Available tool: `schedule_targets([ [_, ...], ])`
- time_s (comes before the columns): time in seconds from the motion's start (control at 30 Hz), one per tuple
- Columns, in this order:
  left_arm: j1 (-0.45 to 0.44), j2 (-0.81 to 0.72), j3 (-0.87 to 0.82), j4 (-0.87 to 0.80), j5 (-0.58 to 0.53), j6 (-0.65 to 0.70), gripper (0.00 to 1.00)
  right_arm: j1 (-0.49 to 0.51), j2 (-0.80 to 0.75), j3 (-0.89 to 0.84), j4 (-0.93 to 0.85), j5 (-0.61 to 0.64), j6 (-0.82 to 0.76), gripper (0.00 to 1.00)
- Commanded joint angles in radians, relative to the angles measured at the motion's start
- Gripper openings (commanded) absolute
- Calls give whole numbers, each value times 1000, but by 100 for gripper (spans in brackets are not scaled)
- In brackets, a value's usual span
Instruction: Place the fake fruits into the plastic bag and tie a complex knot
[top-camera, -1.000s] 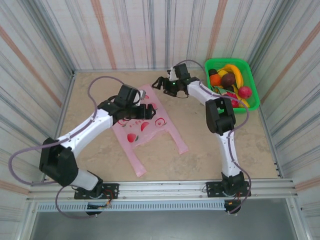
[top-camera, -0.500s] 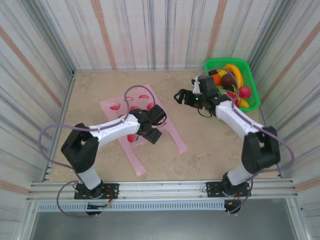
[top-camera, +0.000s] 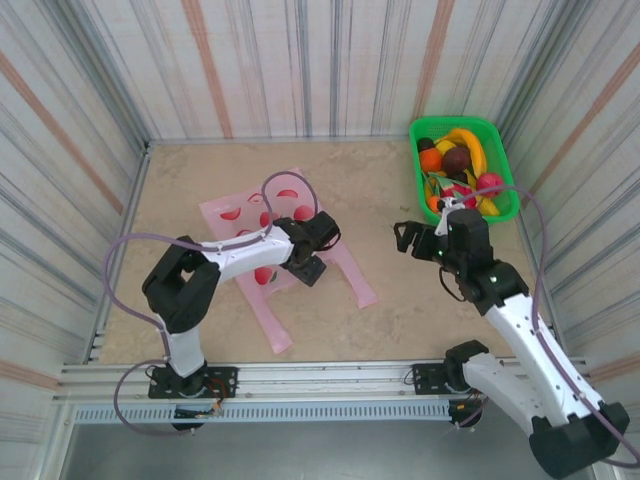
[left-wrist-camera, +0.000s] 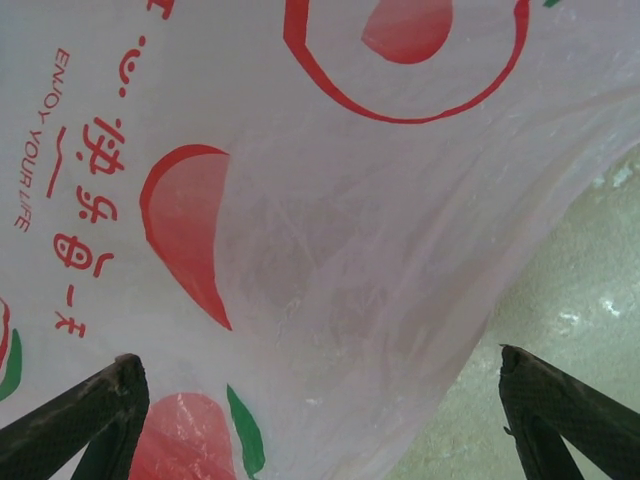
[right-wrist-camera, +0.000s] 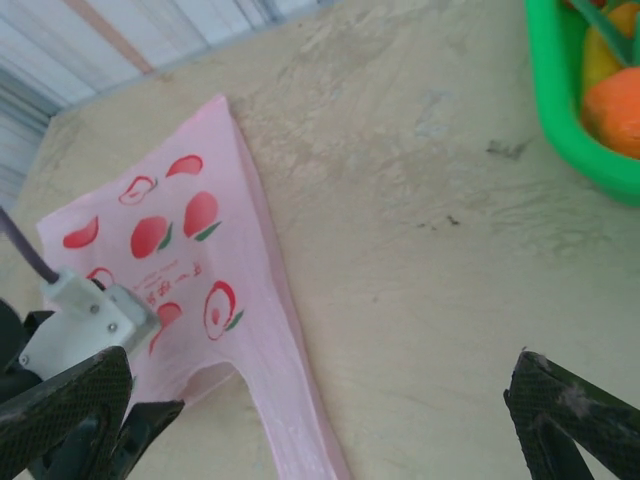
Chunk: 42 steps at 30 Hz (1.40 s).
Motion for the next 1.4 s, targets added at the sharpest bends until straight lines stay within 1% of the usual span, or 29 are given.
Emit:
schedule_targets([
  [0.0,-2,23,48,18,-14,17,92,-5,-65,-43,-85,69,14,99],
  [0.2,3,53,42,65,-25,19,80,-4,-111,-68,-98,65,24,99],
  [0.4,7,97,39,84,-36,17,59,-3,-113,-86,-96,51,21,99],
  [0.53,7,110,46,82,-48,12,37,-3,-118,-110,-82,41,27,99],
  [0.67,6,85,78,18,-83,9,6,-3,-125,-133,-76,26,30,99],
  [0.7,8,73,93,-8,-91,8,1,-2,-128,-138,-71,21,31,99],
  [0.8,20,14,157,-114,-99,9,0,-1,-139,-166,-32,-19,51,99],
  [0.9,51,-49,251,-232,-70,8,0,2,-152,-211,54,-97,83,99],
  [1.0,108,-89,379,-357,16,-10,0,14,-166,-264,156,-152,112,99],
  [1.17,218,-75,634,-556,210,-43,0,72,-206,-384,339,-153,113,99],
  [1.27,252,-36,764,-643,305,-55,0,148,-216,-509,570,-140,69,99],
  [1.37,255,-7,837,-678,364,-52,0,264,-172,-611,881,-51,-53,99],
])
